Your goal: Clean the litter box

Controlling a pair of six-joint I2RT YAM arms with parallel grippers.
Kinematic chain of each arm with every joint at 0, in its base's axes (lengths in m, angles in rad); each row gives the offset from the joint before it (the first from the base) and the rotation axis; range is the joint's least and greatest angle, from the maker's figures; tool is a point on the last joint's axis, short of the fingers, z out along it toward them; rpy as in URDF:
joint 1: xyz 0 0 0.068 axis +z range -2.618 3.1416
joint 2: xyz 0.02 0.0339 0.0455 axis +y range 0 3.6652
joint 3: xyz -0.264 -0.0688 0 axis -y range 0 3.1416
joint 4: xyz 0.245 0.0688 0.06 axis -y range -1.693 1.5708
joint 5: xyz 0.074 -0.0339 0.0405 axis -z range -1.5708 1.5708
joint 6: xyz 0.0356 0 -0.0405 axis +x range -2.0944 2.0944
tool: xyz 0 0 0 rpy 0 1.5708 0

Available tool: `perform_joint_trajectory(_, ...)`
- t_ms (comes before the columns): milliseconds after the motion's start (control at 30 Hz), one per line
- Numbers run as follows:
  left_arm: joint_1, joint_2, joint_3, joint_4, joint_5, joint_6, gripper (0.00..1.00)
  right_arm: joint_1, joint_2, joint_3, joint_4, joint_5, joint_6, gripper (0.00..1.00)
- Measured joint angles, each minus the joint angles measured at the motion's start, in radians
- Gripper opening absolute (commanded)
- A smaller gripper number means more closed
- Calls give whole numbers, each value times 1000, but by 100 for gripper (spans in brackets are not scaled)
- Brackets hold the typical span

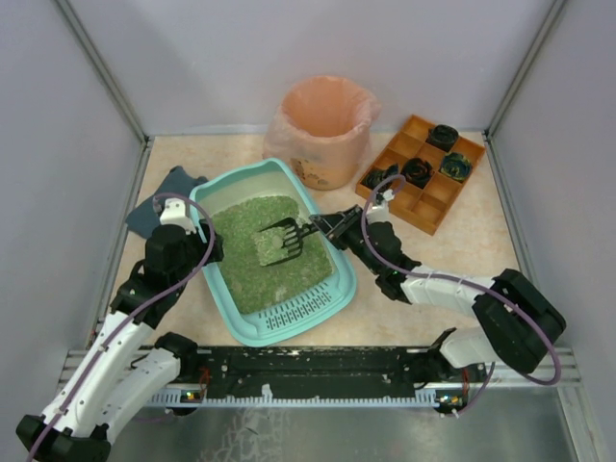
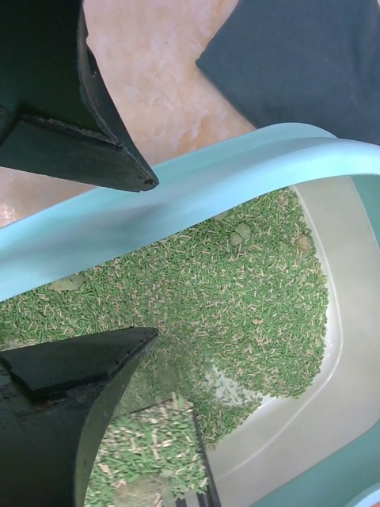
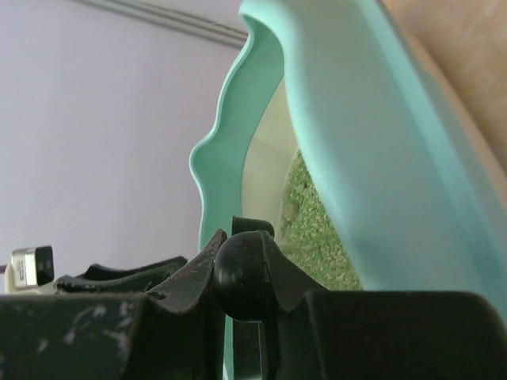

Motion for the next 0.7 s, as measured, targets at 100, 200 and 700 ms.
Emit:
perform_joint_trajectory(100, 0, 3, 0, 0, 0, 0, 75, -1, 4, -2, 11, -19, 14, 0)
perform_joint_trajectory(200, 0, 5, 0, 0, 0, 0, 76, -19, -1, -33, 32, -16, 38, 0)
perform_joint_trajectory(700, 0, 10, 0, 0, 0, 0, 76, -25, 38, 7, 48, -82, -3, 0)
